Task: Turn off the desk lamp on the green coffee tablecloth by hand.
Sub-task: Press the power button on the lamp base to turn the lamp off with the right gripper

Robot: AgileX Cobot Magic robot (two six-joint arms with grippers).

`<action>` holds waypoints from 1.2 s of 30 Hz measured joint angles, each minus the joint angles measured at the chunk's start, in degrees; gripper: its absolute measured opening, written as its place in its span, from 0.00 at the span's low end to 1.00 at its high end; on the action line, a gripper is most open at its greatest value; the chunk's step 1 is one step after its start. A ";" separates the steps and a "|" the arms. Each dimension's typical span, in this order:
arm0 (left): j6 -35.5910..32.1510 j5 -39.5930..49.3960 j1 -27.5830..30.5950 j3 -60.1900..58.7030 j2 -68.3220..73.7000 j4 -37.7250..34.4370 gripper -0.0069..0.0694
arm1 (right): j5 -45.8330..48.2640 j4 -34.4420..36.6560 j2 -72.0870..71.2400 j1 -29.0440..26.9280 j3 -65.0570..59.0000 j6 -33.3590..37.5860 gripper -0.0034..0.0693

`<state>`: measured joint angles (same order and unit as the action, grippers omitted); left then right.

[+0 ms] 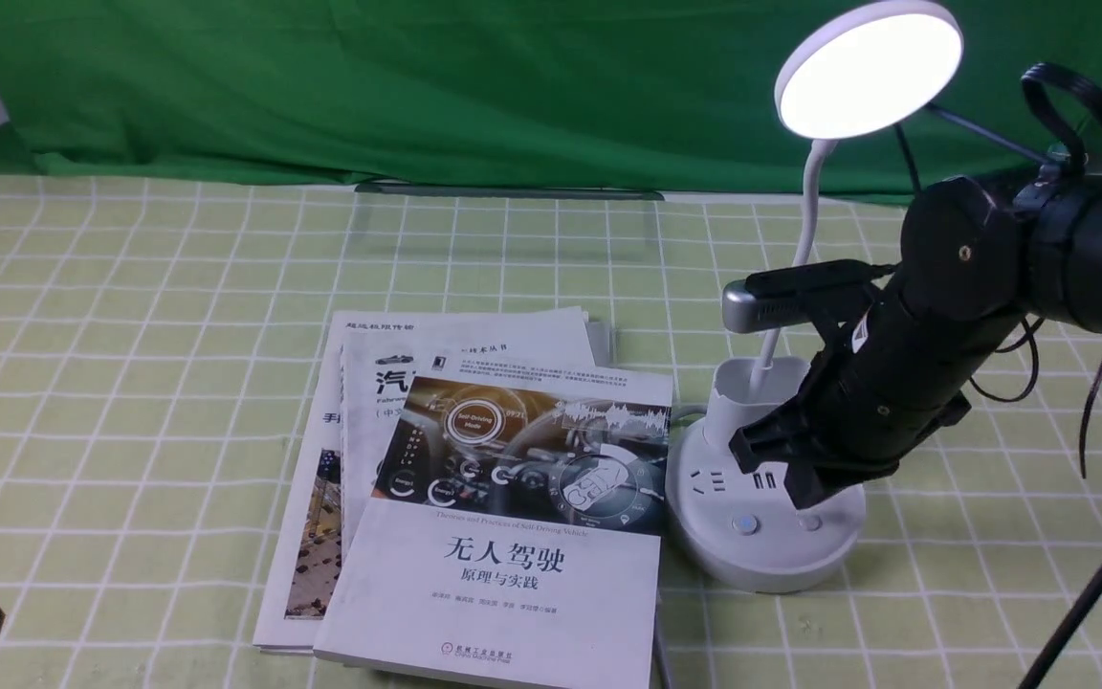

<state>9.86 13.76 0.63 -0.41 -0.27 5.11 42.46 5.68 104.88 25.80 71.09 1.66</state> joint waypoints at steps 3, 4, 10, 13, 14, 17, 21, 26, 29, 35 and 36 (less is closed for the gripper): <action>0.00 0.00 0.00 0.00 0.00 0.00 0.63 | 0.62 -0.06 1.91 -0.18 0.41 0.00 0.11; 0.00 0.00 0.00 0.00 0.00 0.00 0.63 | 0.70 -0.06 2.45 -0.18 0.49 0.00 0.11; 0.00 0.00 0.00 0.00 0.00 0.00 0.63 | 0.91 0.12 4.02 -0.18 1.71 0.00 0.11; 0.00 0.00 0.00 0.00 0.00 0.00 0.63 | 1.23 -0.09 4.01 -0.18 1.81 0.16 0.11; 0.00 0.00 0.00 0.00 0.00 0.00 0.63 | 1.17 -0.36 3.63 -0.18 1.81 0.16 0.11; 0.00 0.00 0.00 0.00 0.00 0.00 0.63 | 0.84 -0.87 2.76 -0.18 1.29 0.16 0.11; 0.00 0.00 0.00 0.00 0.00 0.00 0.63 | 1.06 -1.89 -1.32 -0.18 0.88 0.16 0.11; 0.00 0.00 0.00 0.00 0.00 0.00 0.63 | 1.06 -1.89 -4.20 -0.18 0.88 0.16 0.11; 0.00 0.00 0.00 0.00 0.00 0.00 0.63 | 1.17 -1.89 -3.86 -0.18 0.69 0.16 0.11; 0.00 0.00 0.00 0.00 0.00 0.00 0.63 | 1.64 -1.89 -0.83 -0.18 0.44 0.16 0.11; 0.00 0.00 0.00 0.00 0.00 0.00 0.63 | 1.72 -1.70 0.81 -0.18 0.39 0.16 0.11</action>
<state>9.86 13.76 0.63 -0.41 -0.27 5.11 44.18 3.98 105.69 25.62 71.48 1.81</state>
